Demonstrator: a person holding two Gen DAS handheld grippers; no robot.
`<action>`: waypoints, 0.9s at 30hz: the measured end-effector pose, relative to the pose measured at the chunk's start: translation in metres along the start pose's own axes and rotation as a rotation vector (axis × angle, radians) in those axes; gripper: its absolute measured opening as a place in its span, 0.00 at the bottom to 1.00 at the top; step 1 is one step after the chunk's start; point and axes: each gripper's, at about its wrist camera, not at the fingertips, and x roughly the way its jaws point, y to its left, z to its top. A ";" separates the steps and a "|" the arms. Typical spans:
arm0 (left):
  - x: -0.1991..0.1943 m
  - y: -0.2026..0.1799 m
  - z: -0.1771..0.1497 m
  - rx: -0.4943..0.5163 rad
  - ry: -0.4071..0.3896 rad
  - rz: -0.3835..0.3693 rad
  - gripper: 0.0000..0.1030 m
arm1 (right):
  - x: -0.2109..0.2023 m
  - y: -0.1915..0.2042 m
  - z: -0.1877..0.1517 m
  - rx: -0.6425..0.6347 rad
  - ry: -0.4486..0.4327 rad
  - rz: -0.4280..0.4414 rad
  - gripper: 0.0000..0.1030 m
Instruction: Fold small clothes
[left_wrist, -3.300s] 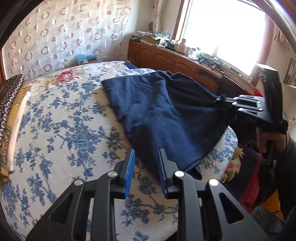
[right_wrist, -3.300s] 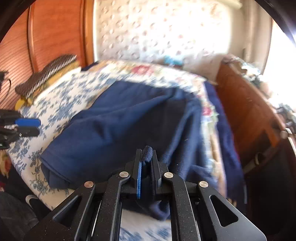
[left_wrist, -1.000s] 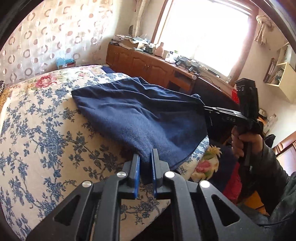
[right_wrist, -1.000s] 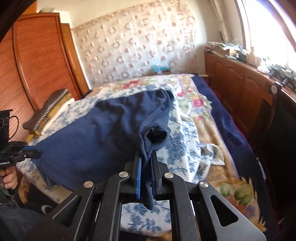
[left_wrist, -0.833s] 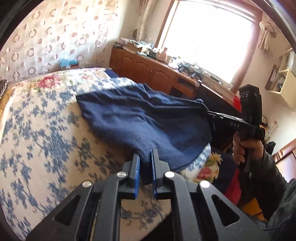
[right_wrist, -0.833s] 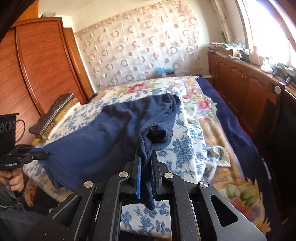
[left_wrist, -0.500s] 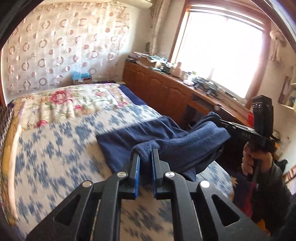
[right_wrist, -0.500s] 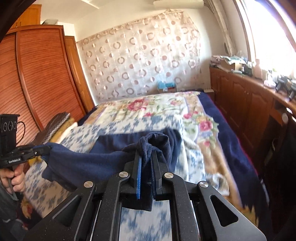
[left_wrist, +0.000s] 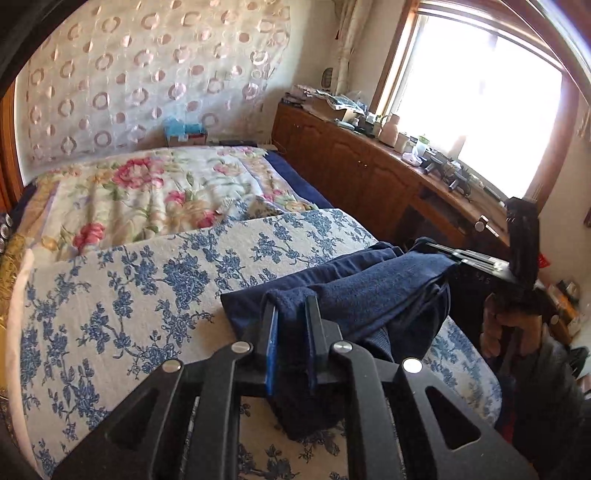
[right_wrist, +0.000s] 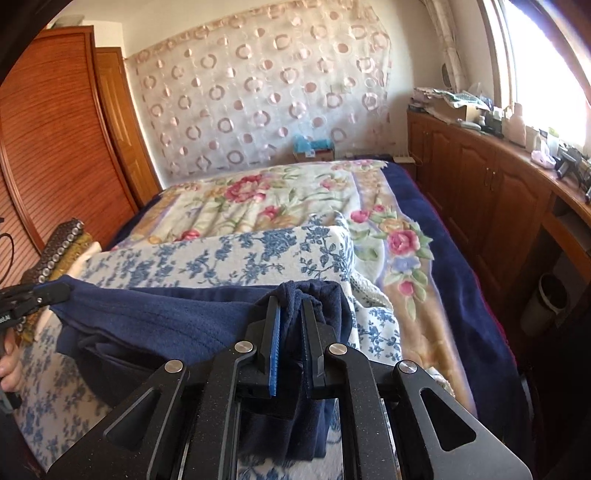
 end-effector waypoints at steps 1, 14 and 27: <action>-0.001 0.003 0.002 -0.017 0.002 -0.016 0.10 | 0.003 -0.001 0.000 0.002 0.001 0.003 0.06; -0.020 0.009 -0.007 0.069 0.030 -0.013 0.17 | -0.007 -0.003 0.018 -0.026 -0.046 -0.065 0.26; 0.033 -0.013 -0.031 0.120 0.180 -0.042 0.17 | 0.013 -0.002 -0.002 -0.162 0.050 0.008 0.52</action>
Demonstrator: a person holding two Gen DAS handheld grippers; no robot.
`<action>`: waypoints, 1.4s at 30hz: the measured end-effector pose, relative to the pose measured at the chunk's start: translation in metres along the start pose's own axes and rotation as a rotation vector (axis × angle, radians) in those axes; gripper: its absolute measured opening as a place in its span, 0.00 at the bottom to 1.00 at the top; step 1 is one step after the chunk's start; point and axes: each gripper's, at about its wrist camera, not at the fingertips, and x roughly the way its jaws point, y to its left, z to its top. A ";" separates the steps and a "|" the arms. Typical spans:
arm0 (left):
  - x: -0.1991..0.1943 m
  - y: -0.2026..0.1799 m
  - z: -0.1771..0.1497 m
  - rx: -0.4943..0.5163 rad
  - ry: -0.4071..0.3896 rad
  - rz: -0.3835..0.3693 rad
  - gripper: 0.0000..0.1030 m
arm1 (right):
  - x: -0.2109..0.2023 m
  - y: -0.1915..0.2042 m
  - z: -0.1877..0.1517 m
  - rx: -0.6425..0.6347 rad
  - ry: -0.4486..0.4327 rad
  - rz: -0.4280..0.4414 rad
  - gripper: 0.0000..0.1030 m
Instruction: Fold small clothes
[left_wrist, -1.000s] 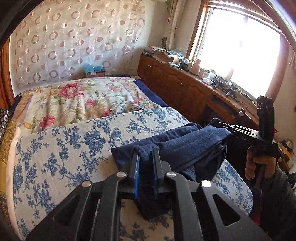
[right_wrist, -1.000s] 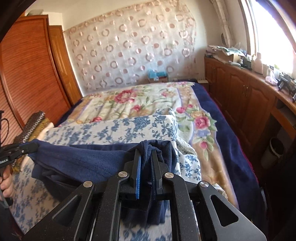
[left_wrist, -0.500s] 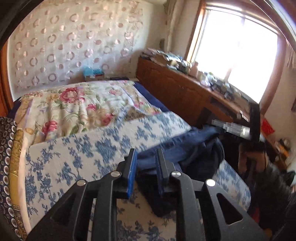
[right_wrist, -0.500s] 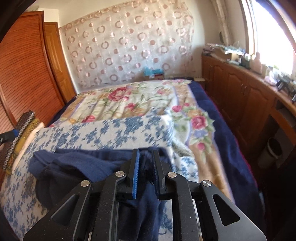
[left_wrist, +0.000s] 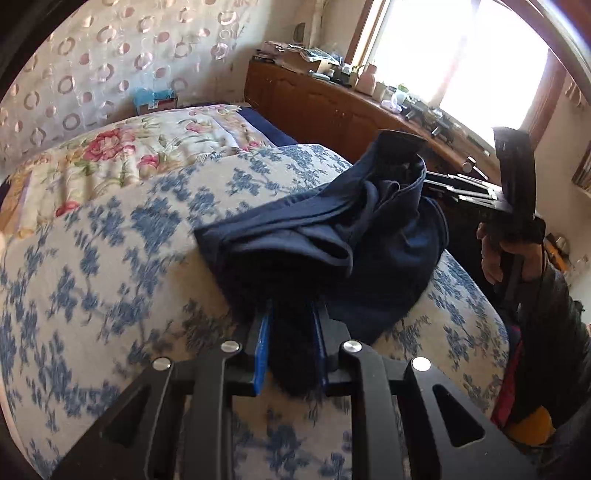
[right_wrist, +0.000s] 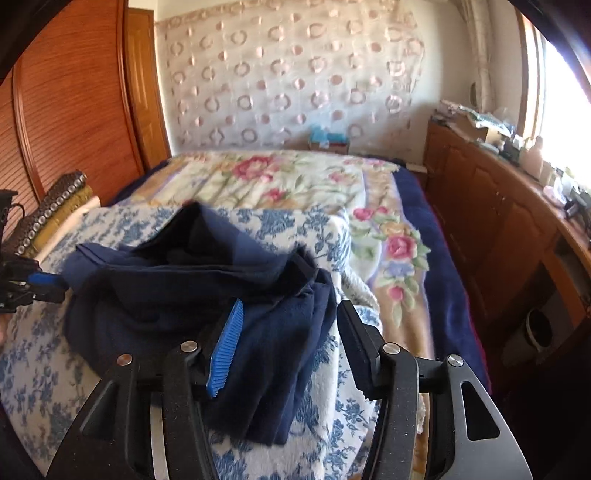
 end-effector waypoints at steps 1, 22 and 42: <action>0.005 -0.002 0.006 0.004 -0.001 0.003 0.17 | 0.004 -0.002 0.003 0.011 -0.002 0.007 0.52; 0.004 0.041 0.032 -0.108 -0.075 0.068 0.18 | 0.021 -0.016 0.020 0.075 0.029 0.078 0.52; 0.041 0.045 0.019 -0.117 0.048 0.100 0.28 | 0.013 -0.014 0.018 0.031 -0.018 -0.092 0.04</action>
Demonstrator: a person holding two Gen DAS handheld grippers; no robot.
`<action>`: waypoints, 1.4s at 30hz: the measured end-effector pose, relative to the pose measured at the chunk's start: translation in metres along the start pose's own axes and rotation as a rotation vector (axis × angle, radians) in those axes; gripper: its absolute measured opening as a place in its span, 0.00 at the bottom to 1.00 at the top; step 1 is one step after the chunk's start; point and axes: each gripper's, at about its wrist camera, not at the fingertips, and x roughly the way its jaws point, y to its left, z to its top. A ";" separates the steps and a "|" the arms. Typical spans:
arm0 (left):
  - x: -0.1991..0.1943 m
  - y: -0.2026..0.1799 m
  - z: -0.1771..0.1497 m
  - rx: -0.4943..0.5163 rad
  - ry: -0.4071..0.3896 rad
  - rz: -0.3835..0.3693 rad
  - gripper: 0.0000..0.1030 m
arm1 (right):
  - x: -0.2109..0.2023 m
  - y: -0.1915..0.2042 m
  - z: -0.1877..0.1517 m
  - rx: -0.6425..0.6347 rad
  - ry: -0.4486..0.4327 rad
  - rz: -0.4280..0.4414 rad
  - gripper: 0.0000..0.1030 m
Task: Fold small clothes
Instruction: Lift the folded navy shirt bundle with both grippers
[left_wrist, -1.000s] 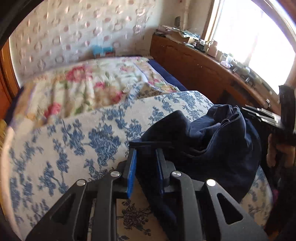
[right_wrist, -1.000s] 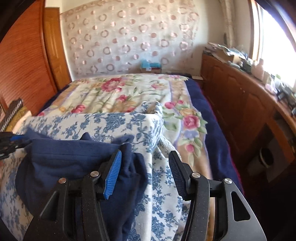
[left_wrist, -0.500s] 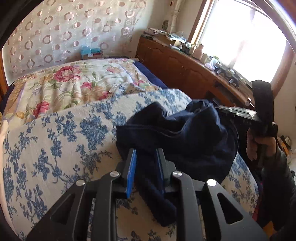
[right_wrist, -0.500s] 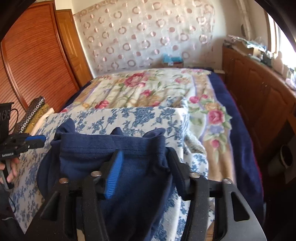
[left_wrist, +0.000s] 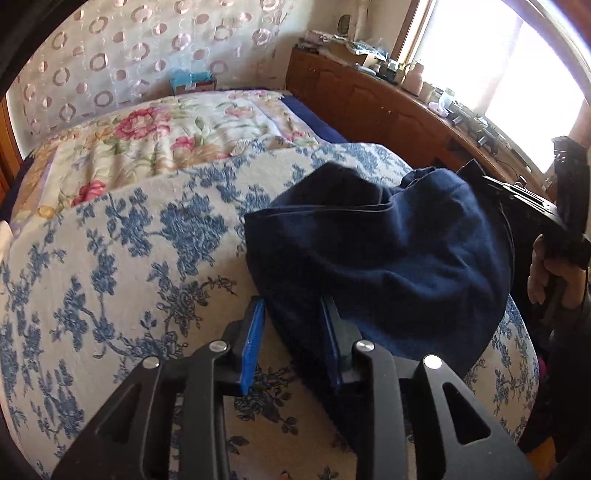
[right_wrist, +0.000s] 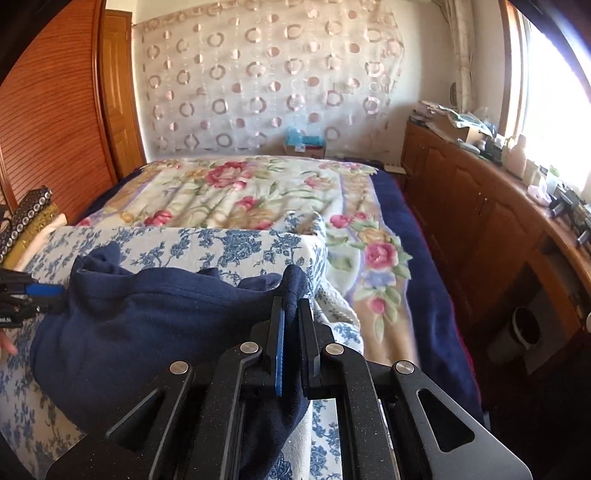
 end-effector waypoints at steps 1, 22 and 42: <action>0.002 0.001 0.000 -0.008 0.005 -0.007 0.29 | -0.001 -0.001 0.001 0.007 0.000 0.010 0.04; -0.031 0.002 0.003 -0.004 -0.175 -0.094 0.07 | 0.011 0.009 -0.033 0.104 0.106 0.091 0.67; -0.054 0.038 -0.017 -0.002 -0.167 -0.001 0.07 | 0.035 0.039 -0.023 0.120 0.187 0.198 0.69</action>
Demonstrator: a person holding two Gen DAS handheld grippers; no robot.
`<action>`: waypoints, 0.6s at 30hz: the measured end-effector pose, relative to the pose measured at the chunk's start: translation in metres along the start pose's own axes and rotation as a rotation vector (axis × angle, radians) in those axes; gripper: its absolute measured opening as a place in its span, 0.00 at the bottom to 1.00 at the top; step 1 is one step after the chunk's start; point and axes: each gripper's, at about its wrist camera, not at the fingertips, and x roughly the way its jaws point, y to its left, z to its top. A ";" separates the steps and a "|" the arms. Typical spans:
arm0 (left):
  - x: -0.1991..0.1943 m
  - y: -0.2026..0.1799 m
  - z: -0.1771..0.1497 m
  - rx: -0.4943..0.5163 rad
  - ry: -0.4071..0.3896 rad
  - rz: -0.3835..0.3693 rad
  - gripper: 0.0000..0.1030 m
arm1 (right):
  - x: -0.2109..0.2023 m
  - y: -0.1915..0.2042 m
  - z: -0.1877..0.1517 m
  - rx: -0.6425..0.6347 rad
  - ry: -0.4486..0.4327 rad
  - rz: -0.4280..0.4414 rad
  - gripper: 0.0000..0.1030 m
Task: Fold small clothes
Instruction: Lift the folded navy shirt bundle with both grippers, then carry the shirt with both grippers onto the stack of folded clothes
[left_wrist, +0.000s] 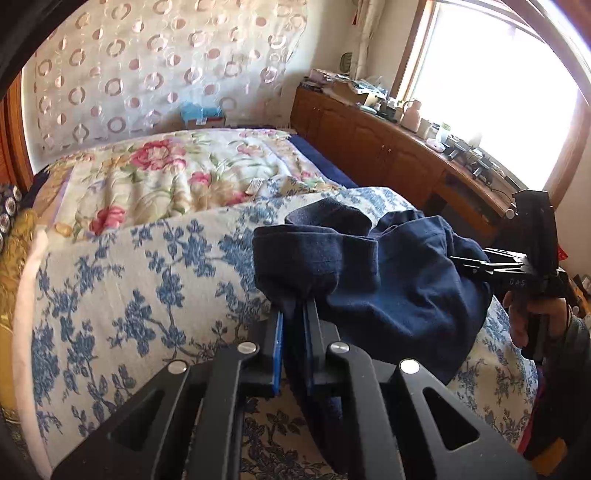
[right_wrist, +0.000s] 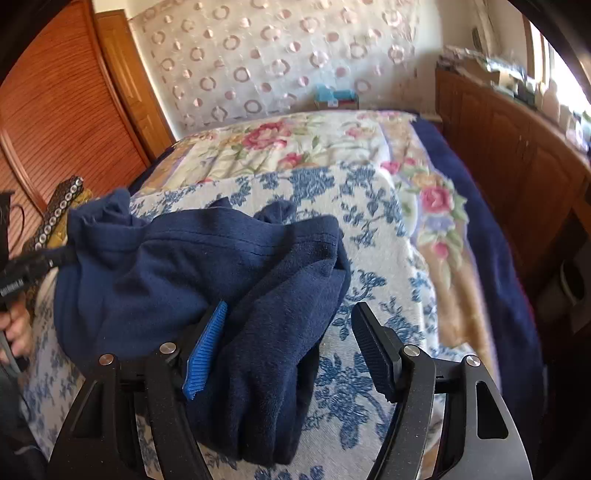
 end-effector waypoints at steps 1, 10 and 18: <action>0.002 0.000 -0.001 -0.003 0.002 -0.001 0.07 | 0.001 -0.001 0.000 0.009 0.006 0.008 0.69; 0.003 -0.003 0.000 0.008 -0.007 -0.033 0.07 | 0.010 0.007 0.003 0.002 0.045 0.104 0.46; -0.052 -0.012 0.003 0.017 -0.126 -0.079 0.06 | -0.023 0.040 0.009 -0.067 -0.078 0.109 0.16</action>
